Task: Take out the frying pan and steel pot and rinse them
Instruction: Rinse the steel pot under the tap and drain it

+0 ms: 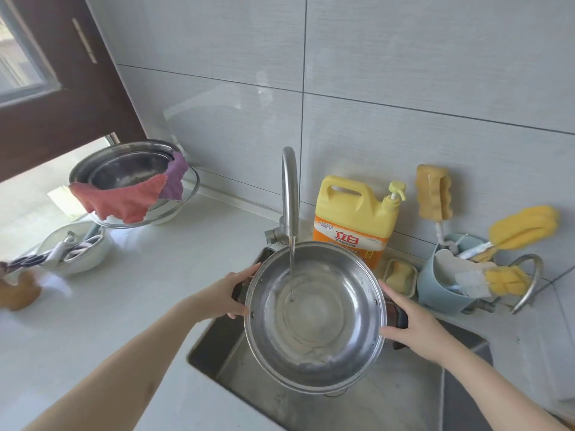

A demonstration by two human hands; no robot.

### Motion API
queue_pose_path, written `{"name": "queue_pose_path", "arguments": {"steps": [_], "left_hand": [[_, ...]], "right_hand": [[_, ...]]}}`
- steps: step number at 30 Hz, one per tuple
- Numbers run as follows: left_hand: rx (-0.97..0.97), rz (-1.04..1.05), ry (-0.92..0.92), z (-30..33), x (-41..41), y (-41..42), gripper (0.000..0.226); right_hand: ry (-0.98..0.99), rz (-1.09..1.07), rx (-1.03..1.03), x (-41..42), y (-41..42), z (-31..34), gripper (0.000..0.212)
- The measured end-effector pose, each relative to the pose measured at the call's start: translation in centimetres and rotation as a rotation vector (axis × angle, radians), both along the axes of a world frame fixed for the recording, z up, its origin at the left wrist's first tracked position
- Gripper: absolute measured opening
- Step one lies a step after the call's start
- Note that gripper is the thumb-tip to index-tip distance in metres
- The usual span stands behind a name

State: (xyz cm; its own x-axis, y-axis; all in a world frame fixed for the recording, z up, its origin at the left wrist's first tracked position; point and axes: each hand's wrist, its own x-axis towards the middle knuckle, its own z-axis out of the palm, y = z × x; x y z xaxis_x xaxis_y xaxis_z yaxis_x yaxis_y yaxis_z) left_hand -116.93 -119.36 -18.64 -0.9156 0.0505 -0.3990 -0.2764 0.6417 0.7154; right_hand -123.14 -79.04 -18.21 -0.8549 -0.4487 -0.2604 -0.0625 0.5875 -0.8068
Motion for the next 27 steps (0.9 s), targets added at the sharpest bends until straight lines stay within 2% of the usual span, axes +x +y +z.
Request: {"name": "queue_pose_path", "arguments": {"steps": [4,6,9,12,15,18,21,23,25,27], "left_hand": [[0.220,-0.077,-0.320,2.5,-1.3,-0.9,0.084],[0.253,-0.143,-0.458,3.8,-2.4,-1.2,0.073],[0.140,-0.225,-0.563,6.0,-4.2,-0.8,0.067],[-0.064,-0.245,-0.483,8.5,-5.6,0.5,0.070],[-0.279,-0.309,-0.260,9.6,-6.1,1.3,0.079],[-0.362,-0.306,0.017,8.8,-5.8,1.0,0.085],[-0.289,-0.256,0.202,6.9,-5.2,-0.4,0.090],[-0.192,-0.204,0.270,5.4,-4.7,-1.3,0.100],[-0.102,-0.122,0.289,3.8,-3.9,-1.6,0.099],[0.014,-0.046,0.210,2.5,-3.1,-1.4,0.090]], "right_hand": [[-0.390,-0.030,-0.055,-0.1,0.5,0.0,0.081],[-0.578,-0.076,-0.106,0.3,1.0,-1.0,0.078],[-0.720,-0.103,-0.214,1.6,1.4,-3.6,0.082],[-0.772,-0.121,-0.368,3.9,0.7,-6.1,0.088],[-0.653,-0.209,-0.476,6.6,-1.4,-7.2,0.094],[-0.367,-0.335,-0.438,7.8,-3.3,-6.6,0.093],[-0.161,-0.364,-0.404,6.7,-3.4,-5.5,0.095],[-0.004,-0.319,-0.274,5.1,-2.7,-4.1,0.095],[0.111,-0.235,-0.141,3.3,-1.9,-1.3,0.092],[0.133,-0.124,-0.063,1.3,-1.1,1.6,0.089]]}}
